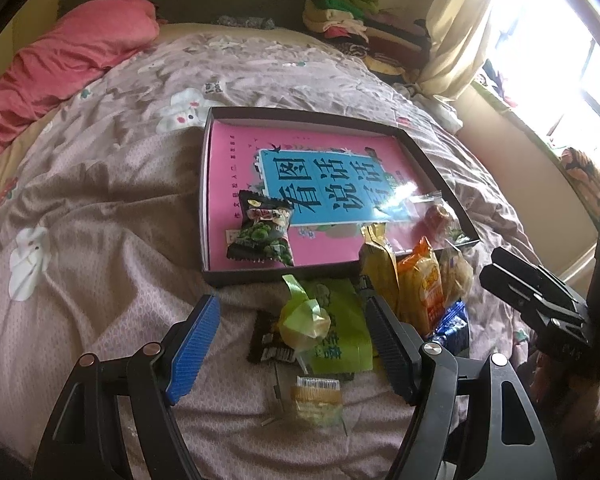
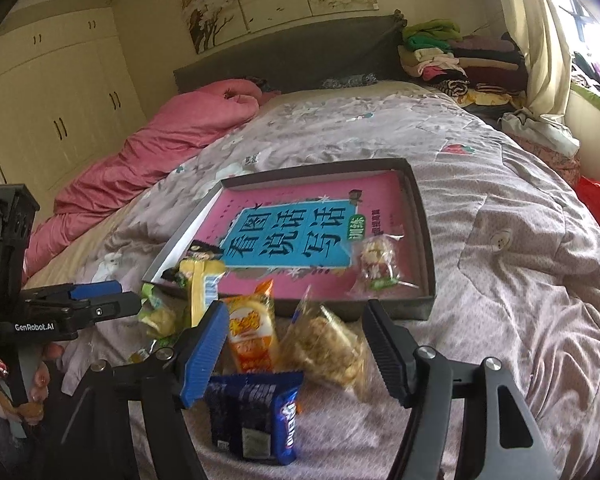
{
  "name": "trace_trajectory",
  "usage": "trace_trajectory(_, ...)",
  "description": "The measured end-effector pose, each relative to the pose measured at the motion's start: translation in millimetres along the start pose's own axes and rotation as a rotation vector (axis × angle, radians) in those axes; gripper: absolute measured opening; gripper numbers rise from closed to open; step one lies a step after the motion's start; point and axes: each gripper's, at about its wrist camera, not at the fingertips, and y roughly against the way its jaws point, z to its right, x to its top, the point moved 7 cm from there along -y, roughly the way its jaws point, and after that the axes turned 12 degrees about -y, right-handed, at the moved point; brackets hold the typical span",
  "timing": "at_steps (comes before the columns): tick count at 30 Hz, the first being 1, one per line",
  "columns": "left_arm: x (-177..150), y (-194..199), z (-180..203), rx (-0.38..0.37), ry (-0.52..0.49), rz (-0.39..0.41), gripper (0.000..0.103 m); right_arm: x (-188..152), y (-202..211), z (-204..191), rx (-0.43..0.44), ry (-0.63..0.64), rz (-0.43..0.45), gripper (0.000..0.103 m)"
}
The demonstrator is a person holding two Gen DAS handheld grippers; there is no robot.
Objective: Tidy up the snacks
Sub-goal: 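Withdraw the left tool from the tray back toward the snack pile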
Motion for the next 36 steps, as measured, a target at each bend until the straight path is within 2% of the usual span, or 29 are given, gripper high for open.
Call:
trace_trajectory(14, -9, -3, 3, -0.03, 0.01, -0.028, 0.077, -25, 4, -19, 0.004, 0.044, -0.044, 0.072)
trace_trajectory(25, -13, -6, 10, -0.047, -0.01, -0.048, 0.077, -46, -3, -19, -0.042, 0.056, -0.114, 0.072)
trace_trajectory(36, -15, -10, 6, -0.061, 0.02, -0.046, 0.077, -66, -16, -20, -0.083, 0.088, -0.19, 0.072)
